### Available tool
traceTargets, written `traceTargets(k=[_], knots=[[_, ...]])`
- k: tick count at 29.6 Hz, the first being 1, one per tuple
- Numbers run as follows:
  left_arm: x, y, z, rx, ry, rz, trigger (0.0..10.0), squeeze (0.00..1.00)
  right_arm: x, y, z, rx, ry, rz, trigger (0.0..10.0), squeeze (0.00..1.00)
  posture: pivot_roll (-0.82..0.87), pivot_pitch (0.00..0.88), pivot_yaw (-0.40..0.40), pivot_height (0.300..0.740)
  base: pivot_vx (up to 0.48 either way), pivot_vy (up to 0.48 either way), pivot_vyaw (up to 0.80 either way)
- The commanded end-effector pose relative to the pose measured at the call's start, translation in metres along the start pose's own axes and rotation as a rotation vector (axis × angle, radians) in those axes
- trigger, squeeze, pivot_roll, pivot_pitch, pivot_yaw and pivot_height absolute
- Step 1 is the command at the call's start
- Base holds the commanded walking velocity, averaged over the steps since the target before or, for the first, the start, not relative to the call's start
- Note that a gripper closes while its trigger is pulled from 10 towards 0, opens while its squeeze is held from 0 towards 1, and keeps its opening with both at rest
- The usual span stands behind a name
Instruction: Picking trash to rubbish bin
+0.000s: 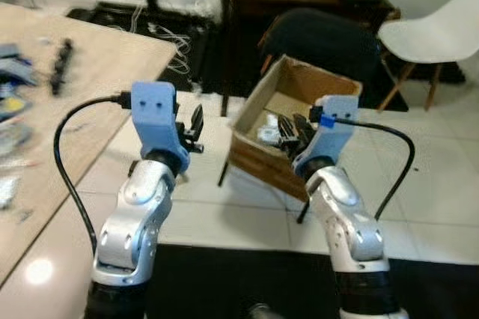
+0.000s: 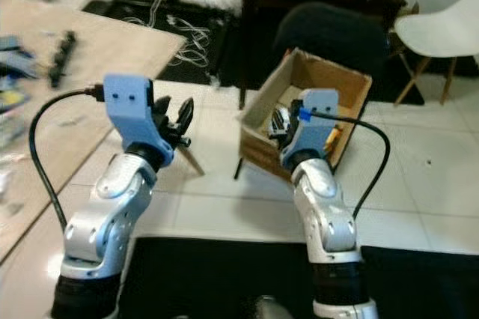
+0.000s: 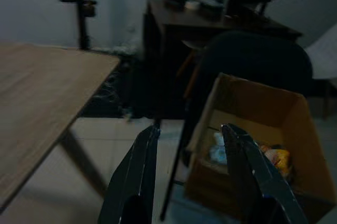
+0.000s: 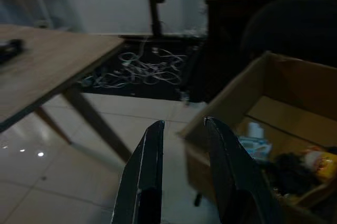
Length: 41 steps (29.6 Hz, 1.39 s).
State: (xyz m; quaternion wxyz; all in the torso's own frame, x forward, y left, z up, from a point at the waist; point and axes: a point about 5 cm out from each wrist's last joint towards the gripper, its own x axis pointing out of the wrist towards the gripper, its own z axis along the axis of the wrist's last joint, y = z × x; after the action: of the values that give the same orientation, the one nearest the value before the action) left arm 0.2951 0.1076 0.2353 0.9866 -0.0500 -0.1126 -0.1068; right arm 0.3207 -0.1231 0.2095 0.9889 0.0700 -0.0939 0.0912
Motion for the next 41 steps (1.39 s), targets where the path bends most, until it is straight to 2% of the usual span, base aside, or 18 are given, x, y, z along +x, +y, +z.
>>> traceTargets(k=[1,9,18,27,41], knots=[[-0.001,-0.004,-0.002,-0.008,0.015,-0.017,10.0,0.00,-0.003,-0.003,-0.004,0.001,0.023,-0.014,10.0,0.00,0.09,0.135,-0.020,0.740,-0.420,0.000,0.00],[-0.001,-0.003,-0.003,0.003,0.024,-0.025,10.0,0.00,-0.005,-0.004,-0.006,0.006,0.032,-0.021,10.0,0.00,0.09,0.138,-0.018,0.740,-0.409,0.000,0.00],[-0.002,-0.011,-0.004,0.020,0.049,-0.098,10.0,0.00,-0.007,-0.004,-0.009,0.013,0.044,-0.028,10.0,0.00,0.10,0.146,-0.006,0.740,0.000,0.000,0.00],[-0.003,-0.020,-0.002,0.020,0.044,-0.165,10.0,0.00,-0.009,-0.006,-0.010,0.018,0.048,-0.043,10.0,0.00,0.10,0.147,0.004,0.740,0.454,0.000,0.00],[-0.004,-0.018,-0.002,0.044,0.047,-0.168,10.0,0.00,-0.011,-0.005,-0.012,0.025,0.055,-0.050,10.0,0.00,0.10,0.148,0.006,0.740,0.000,0.000,0.00]])
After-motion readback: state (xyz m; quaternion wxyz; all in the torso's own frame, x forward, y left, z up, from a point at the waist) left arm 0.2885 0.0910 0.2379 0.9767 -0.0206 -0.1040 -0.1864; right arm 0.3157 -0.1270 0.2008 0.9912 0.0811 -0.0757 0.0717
